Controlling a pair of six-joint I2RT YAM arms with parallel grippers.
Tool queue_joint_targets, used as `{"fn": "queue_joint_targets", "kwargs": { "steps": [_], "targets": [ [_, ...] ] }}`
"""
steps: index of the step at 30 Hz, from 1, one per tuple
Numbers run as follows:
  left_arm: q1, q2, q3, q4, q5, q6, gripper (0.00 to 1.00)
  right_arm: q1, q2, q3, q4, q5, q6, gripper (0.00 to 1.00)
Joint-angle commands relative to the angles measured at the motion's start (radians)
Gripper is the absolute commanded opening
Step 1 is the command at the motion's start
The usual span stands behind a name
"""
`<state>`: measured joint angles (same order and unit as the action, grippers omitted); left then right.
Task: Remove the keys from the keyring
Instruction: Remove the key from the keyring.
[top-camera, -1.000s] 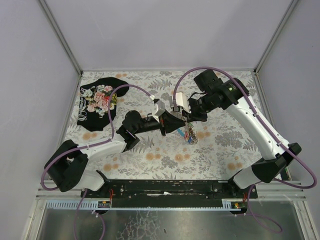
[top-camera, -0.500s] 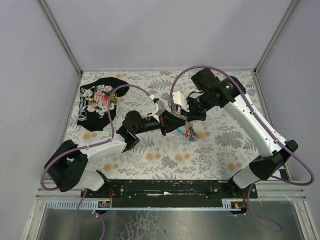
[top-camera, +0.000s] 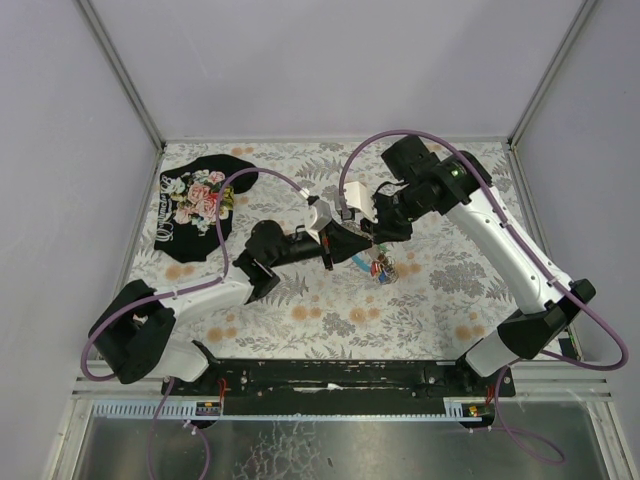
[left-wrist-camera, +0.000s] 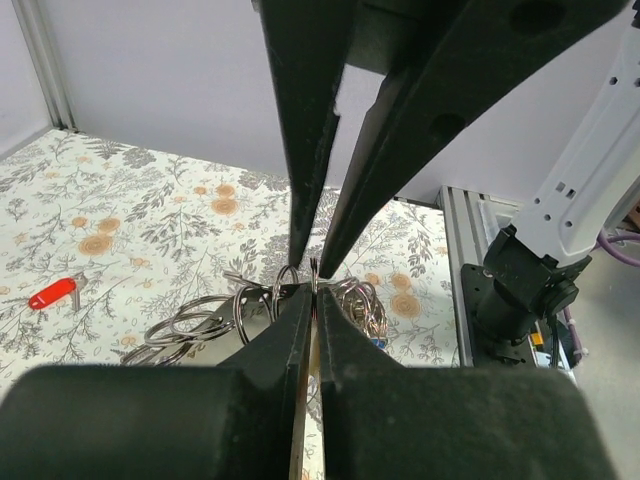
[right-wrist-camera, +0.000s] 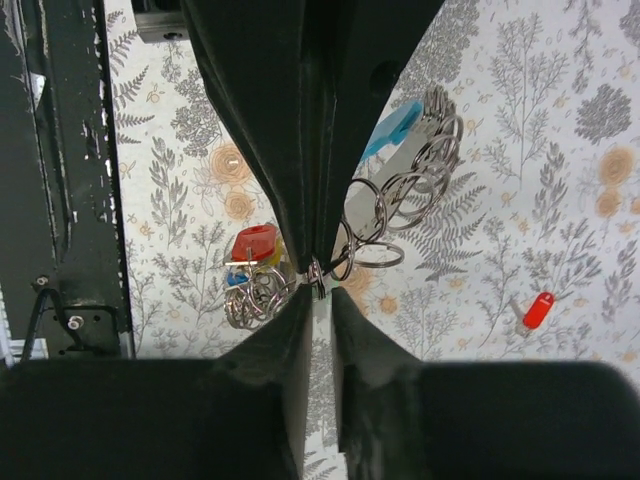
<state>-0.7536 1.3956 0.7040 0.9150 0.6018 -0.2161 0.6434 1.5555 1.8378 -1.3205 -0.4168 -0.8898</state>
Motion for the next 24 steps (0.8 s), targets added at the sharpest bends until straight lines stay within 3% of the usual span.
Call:
{"fn": "queue_joint_targets", "kwargs": {
  "steps": [1, 6, 10, 16, 24],
  "targets": [
    [-0.014, -0.041, -0.03, 0.104, -0.061, 0.031, 0.0, 0.013, -0.008, 0.055, 0.008, -0.038, 0.016, 0.26],
    [-0.014, -0.092, -0.129, 0.242, -0.144, 0.028, 0.0, -0.018, -0.028, 0.071, 0.019, -0.12, 0.02, 0.43],
    [-0.015, -0.116, -0.183, 0.392, -0.197, 0.0, 0.0, -0.136, -0.011, 0.162, -0.016, -0.327, 0.023, 0.48],
    [-0.014, -0.126, -0.241, 0.691, -0.258, -0.043, 0.0, -0.238, -0.015, 0.157, 0.009, -0.636, 0.056, 0.5],
    [-0.014, -0.174, -0.149, 0.696, -0.223, -0.067, 0.0, -0.241, -0.109, 0.002, 0.327, -0.869, 0.289, 0.46]
  ]
}}
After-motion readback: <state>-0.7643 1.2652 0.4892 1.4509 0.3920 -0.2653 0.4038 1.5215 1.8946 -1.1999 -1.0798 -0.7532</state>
